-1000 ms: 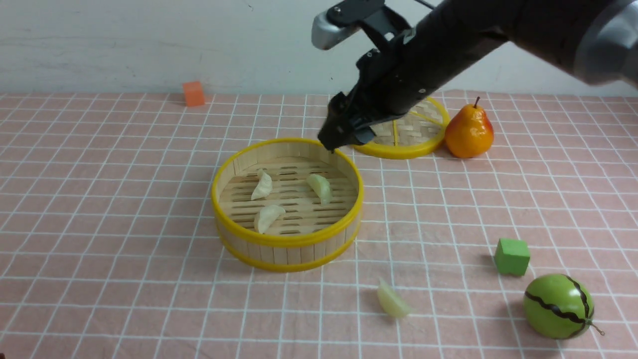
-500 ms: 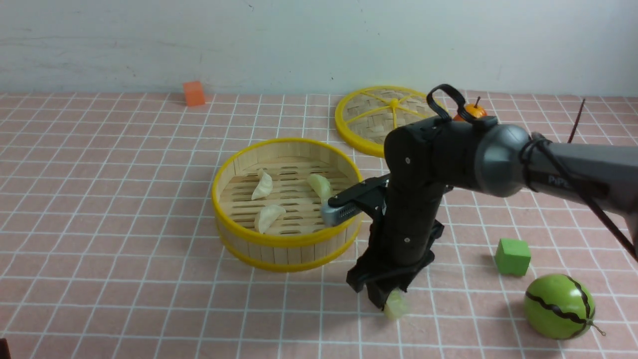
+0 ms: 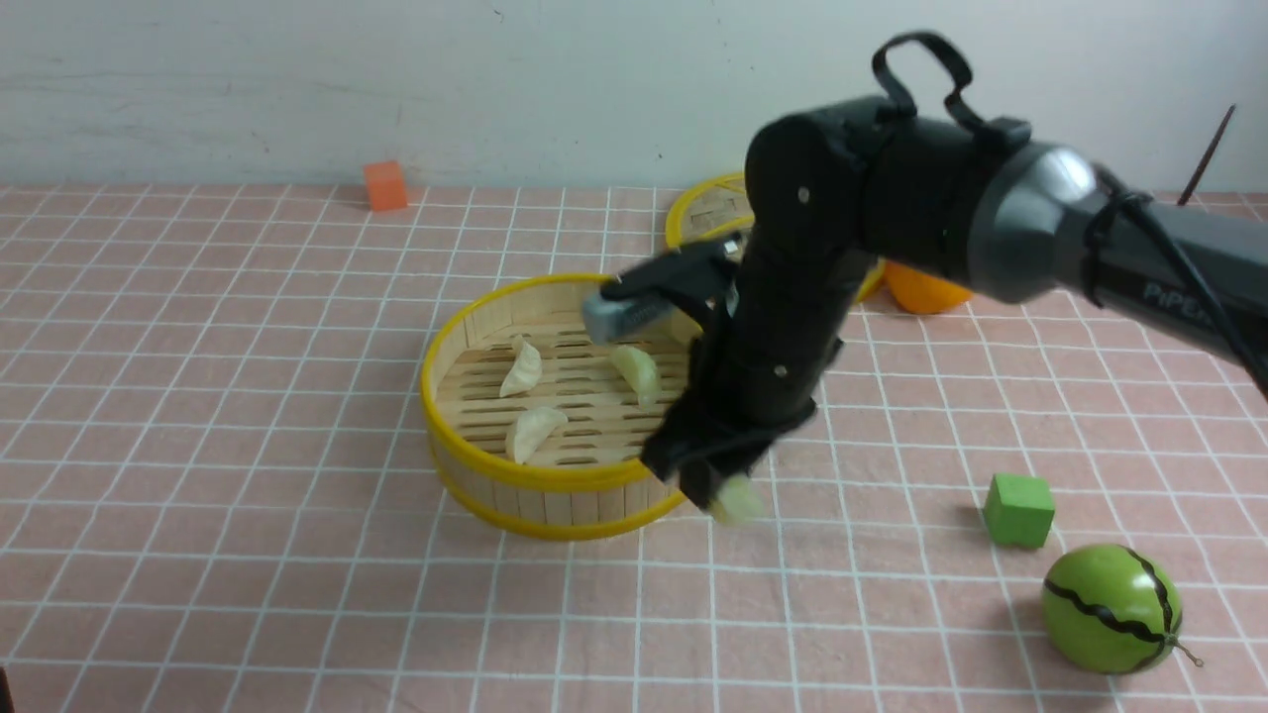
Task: Put the dumplings into the steamer on the table with the pink tablecloth.
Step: 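Place the dumpling in the bamboo steamer basket with the right gripper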
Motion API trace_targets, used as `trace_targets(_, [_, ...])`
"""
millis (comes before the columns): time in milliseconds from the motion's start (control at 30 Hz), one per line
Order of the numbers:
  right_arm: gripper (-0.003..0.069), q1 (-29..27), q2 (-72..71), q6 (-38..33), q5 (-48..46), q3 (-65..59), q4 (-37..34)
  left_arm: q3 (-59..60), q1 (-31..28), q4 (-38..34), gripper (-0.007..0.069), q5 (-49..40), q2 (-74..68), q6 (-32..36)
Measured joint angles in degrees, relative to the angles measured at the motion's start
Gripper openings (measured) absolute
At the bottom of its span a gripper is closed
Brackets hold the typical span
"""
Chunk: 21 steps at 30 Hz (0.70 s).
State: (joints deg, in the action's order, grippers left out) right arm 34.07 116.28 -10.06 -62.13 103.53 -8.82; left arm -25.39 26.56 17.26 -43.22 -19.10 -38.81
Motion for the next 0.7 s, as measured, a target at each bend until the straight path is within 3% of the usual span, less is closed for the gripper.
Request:
trace_targets(167, [0.0294,0.3,3.1,-3.0,18.5,1.3,0.0,0.1,0.0,0.5,0.0,0.0,0.0,0.0])
trace_targets(267, [0.0294,-0.1,7.3,-3.2,24.9,1.3,0.3,0.3,0.0,0.6,0.0002,0.1,0.0,0.0])
trace_targets(400, [0.0308,-0.2,10.5,-3.1,26.7,1.2,0.4,1.5,0.0,0.9,0.0004,0.7,0.0,0.0])
trace_targets(533, [0.0419,-0.2,10.5,-2.5,25.5,1.5,0.4,2.1,0.0,1.0,0.0005,1.1,0.0,0.0])
trace_targets(600, [0.0538,-0.2,9.3,-2.4,20.9,3.4,0.4,2.2,0.0,1.2,0.001,1.3,0.0,0.0])
trace_targets(700, [0.0603,-0.2,6.0,-1.6,11.7,7.6,1.4,2.2,0.0,1.2,0.0014,1.3,0.0,0.0])
